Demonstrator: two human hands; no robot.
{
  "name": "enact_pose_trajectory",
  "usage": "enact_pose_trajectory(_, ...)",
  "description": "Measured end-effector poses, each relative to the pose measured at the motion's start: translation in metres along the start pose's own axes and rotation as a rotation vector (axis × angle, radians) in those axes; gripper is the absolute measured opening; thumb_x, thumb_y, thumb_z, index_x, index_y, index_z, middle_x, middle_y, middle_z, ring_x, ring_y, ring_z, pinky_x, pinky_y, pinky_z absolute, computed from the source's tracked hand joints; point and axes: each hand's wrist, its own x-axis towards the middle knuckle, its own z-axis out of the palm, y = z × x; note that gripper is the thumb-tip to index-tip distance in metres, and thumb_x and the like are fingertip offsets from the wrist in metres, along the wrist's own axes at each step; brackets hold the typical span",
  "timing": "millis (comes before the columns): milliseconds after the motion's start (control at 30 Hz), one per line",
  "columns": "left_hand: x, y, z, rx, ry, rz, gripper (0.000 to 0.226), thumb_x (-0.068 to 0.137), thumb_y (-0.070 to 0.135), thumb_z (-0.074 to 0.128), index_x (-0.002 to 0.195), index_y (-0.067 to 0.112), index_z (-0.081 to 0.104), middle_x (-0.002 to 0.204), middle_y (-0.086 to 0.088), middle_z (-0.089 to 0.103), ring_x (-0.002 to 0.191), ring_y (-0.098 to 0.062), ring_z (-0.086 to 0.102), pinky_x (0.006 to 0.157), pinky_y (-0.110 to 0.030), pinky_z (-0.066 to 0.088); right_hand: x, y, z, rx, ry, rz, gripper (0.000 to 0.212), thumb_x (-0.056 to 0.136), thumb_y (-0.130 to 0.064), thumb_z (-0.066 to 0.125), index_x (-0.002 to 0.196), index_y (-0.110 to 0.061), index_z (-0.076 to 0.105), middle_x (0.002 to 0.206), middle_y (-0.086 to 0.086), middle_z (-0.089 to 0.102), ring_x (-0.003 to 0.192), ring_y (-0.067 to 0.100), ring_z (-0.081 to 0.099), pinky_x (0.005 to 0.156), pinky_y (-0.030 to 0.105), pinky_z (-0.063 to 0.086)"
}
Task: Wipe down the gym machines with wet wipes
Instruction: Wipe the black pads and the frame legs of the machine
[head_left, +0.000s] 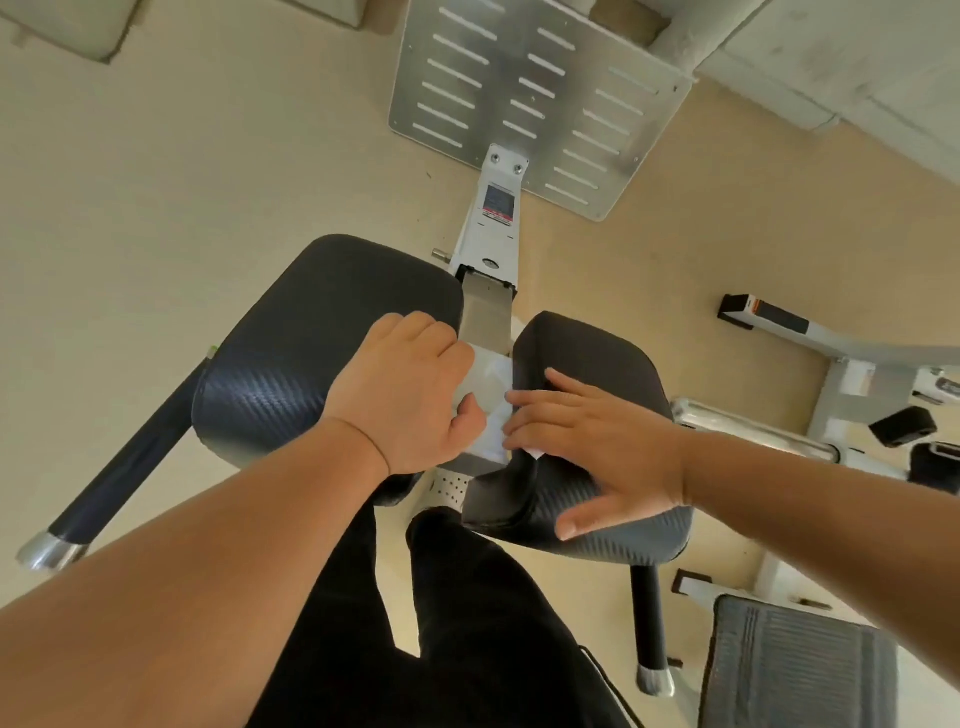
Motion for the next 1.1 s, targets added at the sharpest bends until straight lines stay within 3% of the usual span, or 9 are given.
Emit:
enact_pose_trajectory(100,0.000,0.001,0.001,0.003,0.001,0.000,0.038,0.083,0.044,0.041,0.083,0.012,0.062,0.079,-0.004,0.056,0.079,-0.025,0.051,0.077,-0.044,0.047,0.023,0.039,-0.005,-0.067,0.008,0.060,0.099,0.086,-0.090,0.011,0.147,-0.022,0.050,0.156,-0.003,0.046,0.157,0.018,0.016,0.128,0.053,0.001)
enact_pose_trajectory(233,0.000,-0.001,0.004,0.017,0.002,-0.016,0.036,0.082,0.044,0.044,0.083,0.012,0.062,0.079,-0.003,0.056,0.079,-0.025,0.050,0.078,-0.042,0.045,0.048,0.073,-0.008,-0.010,0.052,0.261,0.117,0.076,-0.096,-0.004,0.152,-0.022,0.044,0.163,-0.002,0.037,0.158,0.018,0.008,0.127,0.046,-0.004)
enact_pose_trajectory(367,0.001,-0.003,0.003,0.032,-0.034,-0.018,0.040,0.084,0.045,0.042,0.087,0.013,0.065,0.081,-0.003,0.058,0.081,-0.025,0.052,0.079,-0.042,0.046,0.027,0.041,0.004,0.180,0.127,0.327,0.116,0.077,-0.096,0.001,0.164,-0.020,0.019,0.172,0.000,0.011,0.158,0.015,-0.007,0.128,0.049,-0.003)
enact_pose_trajectory(533,-0.001,-0.002,0.000,0.036,-0.095,-0.047,0.042,0.083,0.046,0.040,0.090,0.013,0.066,0.086,-0.003,0.062,0.085,-0.024,0.056,0.083,-0.044,0.049,-0.040,-0.040,0.031,0.144,0.119,0.281,0.112,0.082,-0.093,0.006,0.162,-0.016,-0.012,0.169,-0.003,-0.024,0.156,0.018,-0.022,0.127,0.047,-0.007)
enact_pose_trajectory(633,-0.001,0.001,-0.001,0.031,-0.109,-0.059,0.041,0.083,0.045,0.040,0.090,0.013,0.065,0.088,-0.003,0.062,0.087,-0.025,0.056,0.083,-0.045,0.048,-0.063,-0.055,0.050,0.165,0.200,0.363,0.108,0.086,-0.091,0.008,0.164,-0.017,-0.004,0.171,-0.003,-0.015,0.158,0.017,-0.014,0.128,0.049,0.000)
enact_pose_trajectory(767,0.000,0.000,-0.001,0.040,-0.108,-0.051,0.043,0.083,0.045,0.039,0.091,0.012,0.066,0.088,-0.003,0.061,0.086,-0.025,0.056,0.080,-0.045,0.048,-0.056,-0.012,0.049,0.197,0.272,0.658,0.116,0.079,-0.093,-0.003,0.165,-0.015,0.008,0.173,0.003,0.004,0.158,0.015,-0.003,0.128,0.040,-0.004)
enact_pose_trajectory(867,0.000,-0.001,-0.001,0.061,-0.096,-0.052,0.046,0.083,0.046,0.038,0.094,0.011,0.066,0.090,-0.004,0.062,0.087,-0.026,0.056,0.081,-0.046,0.049,-0.051,0.005,0.043,0.360,0.352,0.826,0.116,0.076,-0.092,0.006,0.163,-0.016,0.016,0.171,0.003,0.014,0.157,0.018,0.009,0.126,0.037,0.000)
enact_pose_trajectory(1033,0.002,0.001,-0.001,0.076,-0.049,-0.050,0.048,0.081,0.046,0.039,0.096,0.009,0.067,0.091,-0.007,0.063,0.086,-0.030,0.057,0.080,-0.046,0.046,-0.062,-0.071,0.072,0.344,0.468,0.672,0.099,0.088,-0.084,0.022,0.163,-0.020,0.016,0.170,-0.006,0.010,0.157,0.010,0.000,0.130,0.041,0.004)
enact_pose_trajectory(1100,0.002,0.003,-0.001,0.095,-0.052,-0.049,0.051,0.081,0.048,0.038,0.099,0.010,0.066,0.093,-0.008,0.064,0.087,-0.031,0.058,0.080,-0.046,0.046,-0.075,-0.092,0.095,0.324,0.554,0.685,0.092,0.091,-0.082,0.025,0.162,-0.022,0.021,0.167,-0.007,0.020,0.156,0.013,0.013,0.129,0.044,0.013)
